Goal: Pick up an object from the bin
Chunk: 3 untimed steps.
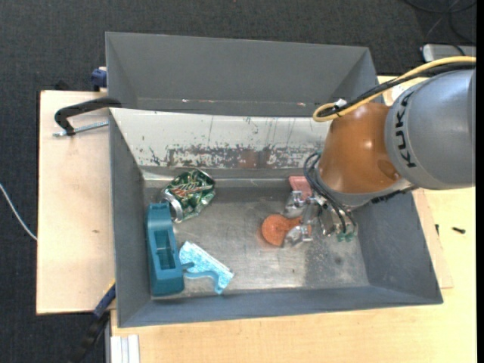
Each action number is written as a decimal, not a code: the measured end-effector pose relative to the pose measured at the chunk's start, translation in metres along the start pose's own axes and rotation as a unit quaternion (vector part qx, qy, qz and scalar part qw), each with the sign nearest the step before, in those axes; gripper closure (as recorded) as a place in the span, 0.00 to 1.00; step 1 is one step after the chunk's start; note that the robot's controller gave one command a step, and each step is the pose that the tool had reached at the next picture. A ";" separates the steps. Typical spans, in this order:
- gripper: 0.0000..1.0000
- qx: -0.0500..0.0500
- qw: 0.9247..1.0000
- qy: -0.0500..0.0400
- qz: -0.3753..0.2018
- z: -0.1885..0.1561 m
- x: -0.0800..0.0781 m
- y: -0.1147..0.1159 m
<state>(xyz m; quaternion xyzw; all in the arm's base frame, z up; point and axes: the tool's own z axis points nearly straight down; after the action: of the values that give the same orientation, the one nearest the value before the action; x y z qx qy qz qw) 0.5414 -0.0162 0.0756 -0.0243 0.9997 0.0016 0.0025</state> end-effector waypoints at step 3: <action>1.00 0.001 1.000 0.000 0.000 -0.002 0.000 0.000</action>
Offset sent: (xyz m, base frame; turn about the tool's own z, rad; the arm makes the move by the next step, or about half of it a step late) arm -0.0001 0.0000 0.0046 0.0000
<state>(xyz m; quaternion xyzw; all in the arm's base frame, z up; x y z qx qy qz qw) 0.5417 -0.0162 0.0780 -0.0245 0.9997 0.0009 0.0029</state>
